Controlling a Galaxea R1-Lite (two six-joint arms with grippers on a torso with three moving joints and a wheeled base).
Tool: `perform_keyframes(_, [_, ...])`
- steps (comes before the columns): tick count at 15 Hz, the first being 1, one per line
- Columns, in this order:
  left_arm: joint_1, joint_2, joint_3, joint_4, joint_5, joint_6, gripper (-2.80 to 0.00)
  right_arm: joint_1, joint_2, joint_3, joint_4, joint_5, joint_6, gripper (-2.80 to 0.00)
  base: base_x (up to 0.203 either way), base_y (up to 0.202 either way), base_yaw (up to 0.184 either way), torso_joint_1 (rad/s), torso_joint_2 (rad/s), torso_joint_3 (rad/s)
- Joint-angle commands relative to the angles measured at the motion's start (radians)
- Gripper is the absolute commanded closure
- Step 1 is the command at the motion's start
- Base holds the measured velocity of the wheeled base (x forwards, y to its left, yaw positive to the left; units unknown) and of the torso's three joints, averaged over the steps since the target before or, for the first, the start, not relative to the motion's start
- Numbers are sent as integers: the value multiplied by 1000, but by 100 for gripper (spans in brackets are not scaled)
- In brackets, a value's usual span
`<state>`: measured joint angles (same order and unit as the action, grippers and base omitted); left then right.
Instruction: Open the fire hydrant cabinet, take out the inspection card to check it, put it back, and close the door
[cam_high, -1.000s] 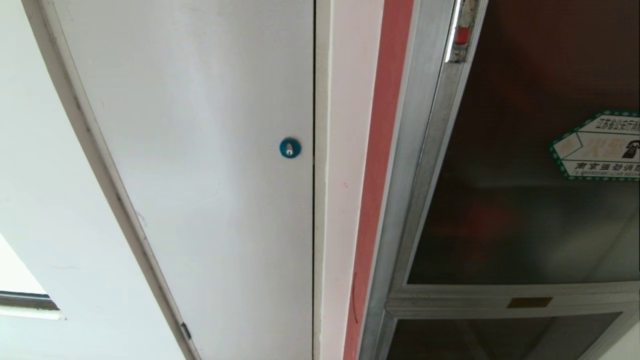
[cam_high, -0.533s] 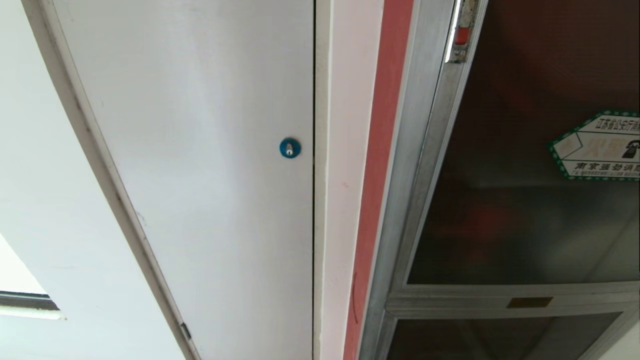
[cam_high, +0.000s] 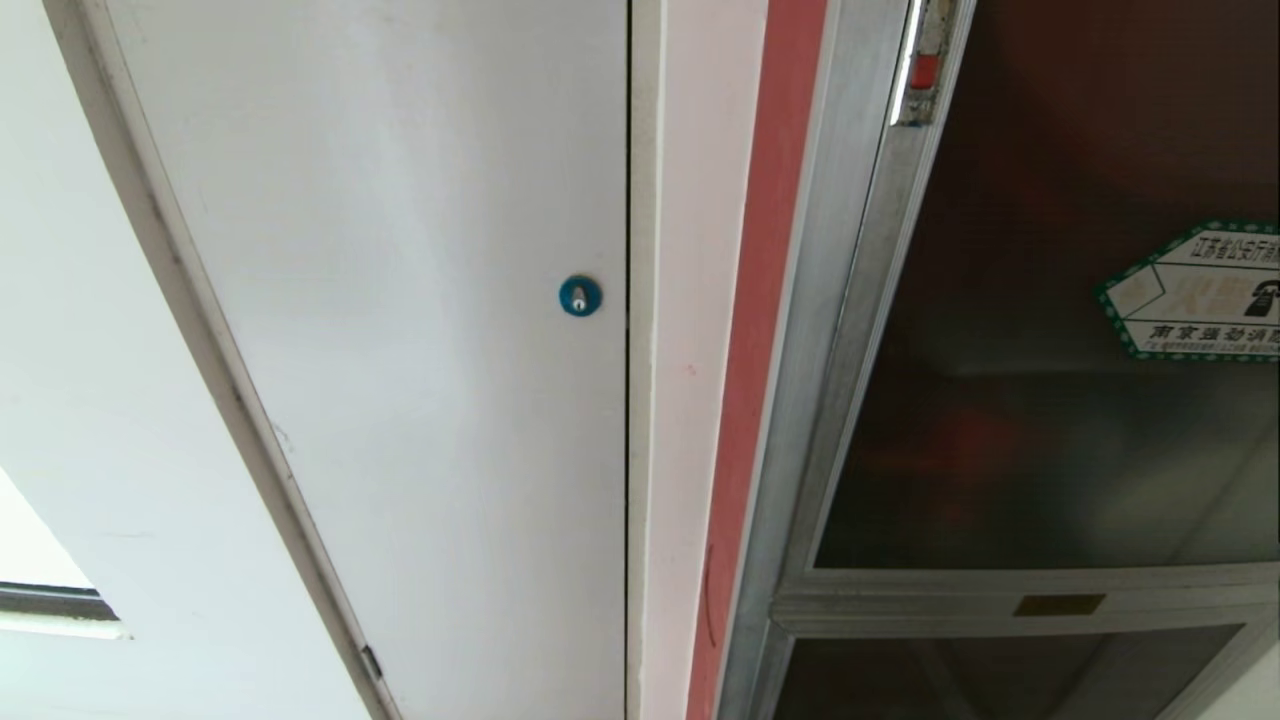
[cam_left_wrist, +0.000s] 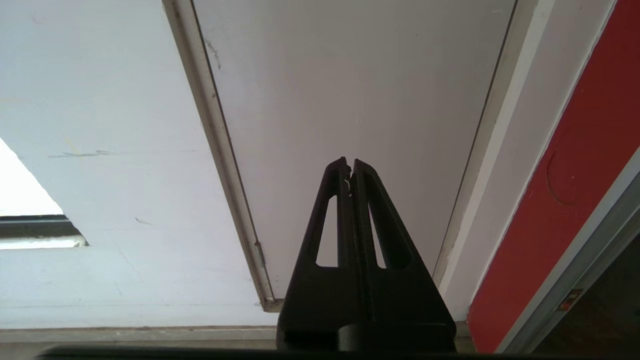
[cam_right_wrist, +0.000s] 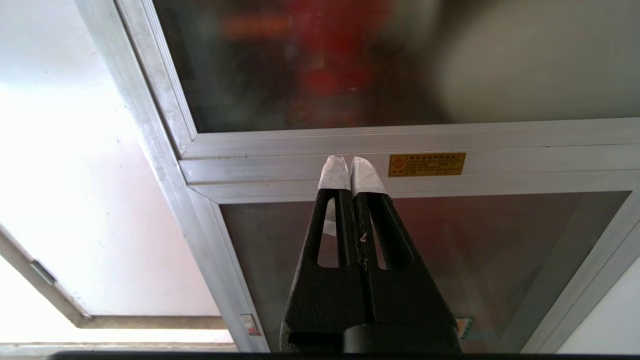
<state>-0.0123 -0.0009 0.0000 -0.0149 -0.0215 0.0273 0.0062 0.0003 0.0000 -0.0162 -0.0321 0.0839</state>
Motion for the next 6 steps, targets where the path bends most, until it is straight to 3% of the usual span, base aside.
perform_keyframes(1, [0, 1, 12, 0, 0, 0, 0, 0, 1, 3, -1, 0, 2, 0, 0, 0, 0, 0, 0, 0])
perform_keyframes(6, [0, 1, 12, 0, 0, 0, 0, 1, 1, 3, 0, 0, 0, 0, 0, 0, 0, 0, 0, 0])
